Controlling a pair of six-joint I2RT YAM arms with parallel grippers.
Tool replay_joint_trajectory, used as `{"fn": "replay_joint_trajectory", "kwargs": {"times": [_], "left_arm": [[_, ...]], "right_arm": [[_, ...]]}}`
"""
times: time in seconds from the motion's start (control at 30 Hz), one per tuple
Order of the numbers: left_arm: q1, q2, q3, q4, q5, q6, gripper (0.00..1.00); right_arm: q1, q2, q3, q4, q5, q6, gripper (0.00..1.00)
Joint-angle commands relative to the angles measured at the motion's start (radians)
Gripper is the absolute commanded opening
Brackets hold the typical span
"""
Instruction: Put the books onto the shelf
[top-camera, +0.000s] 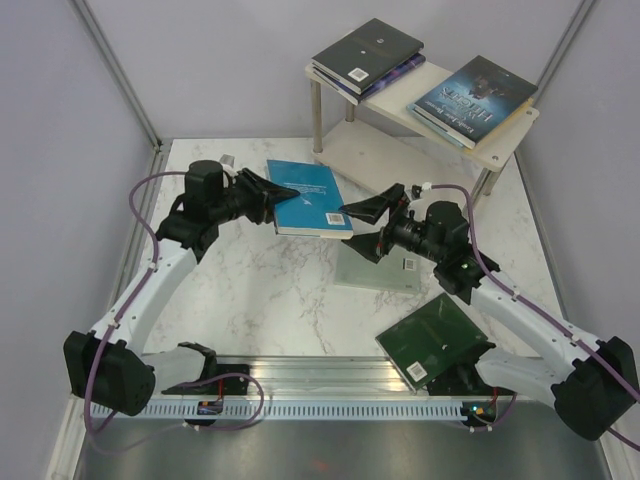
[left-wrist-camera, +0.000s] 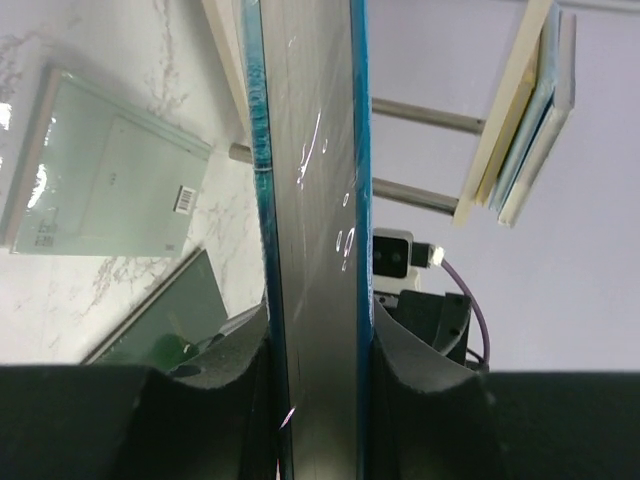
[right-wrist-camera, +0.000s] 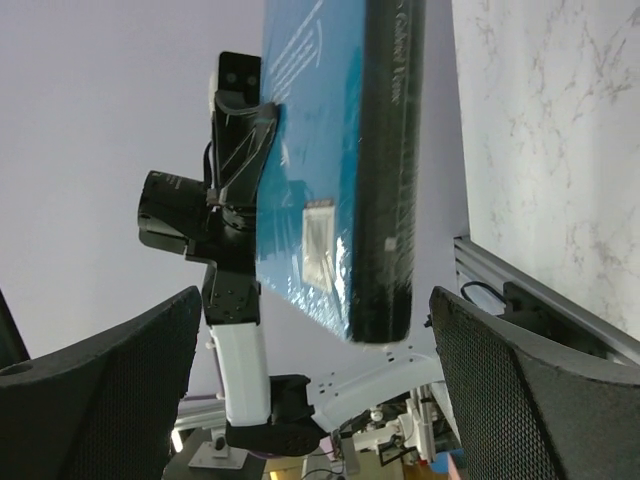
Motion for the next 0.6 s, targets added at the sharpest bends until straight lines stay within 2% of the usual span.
{"fn": "replay_joint_trajectory", "kwargs": {"times": [0.0, 0.23, 0.3, 0.33, 0.37, 0.47, 0.57], "left_arm": [[0.003, -0.055, 0.084, 0.186, 0.156, -0.029, 0.02], [0.005, -0.005, 0.136, 0.191, 0.340, -0.015, 0.02], [0.005, -0.006, 0.134, 0.192, 0.357, -0.010, 0.02], [0.005, -0.006, 0.128, 0.192, 0.370, -0.009, 0.02], [0.005, -0.008, 0.125, 0.192, 0.377, -0.004, 0.02], [0.005, 0.006, 0.111, 0.194, 0.416, 0.000, 0.02], [0.003, 0.026, 0.104, 0.200, 0.457, 0.005, 0.02]], "right_arm": [[-0.001, 0.031, 0.062, -0.009, -0.009, -0.061, 0.98], [-0.001, 0.061, 0.082, 0.019, -0.003, -0.068, 0.98], [-0.001, 0.069, 0.074, 0.045, -0.005, -0.054, 0.94], [-0.001, 0.069, 0.071, 0.078, -0.005, -0.046, 0.91], [0.001, 0.074, 0.060, 0.097, -0.006, -0.038, 0.80], [-0.001, 0.075, 0.048, 0.170, -0.009, -0.014, 0.64], [-0.001, 0.069, 0.020, 0.287, 0.001, 0.020, 0.54]]}}
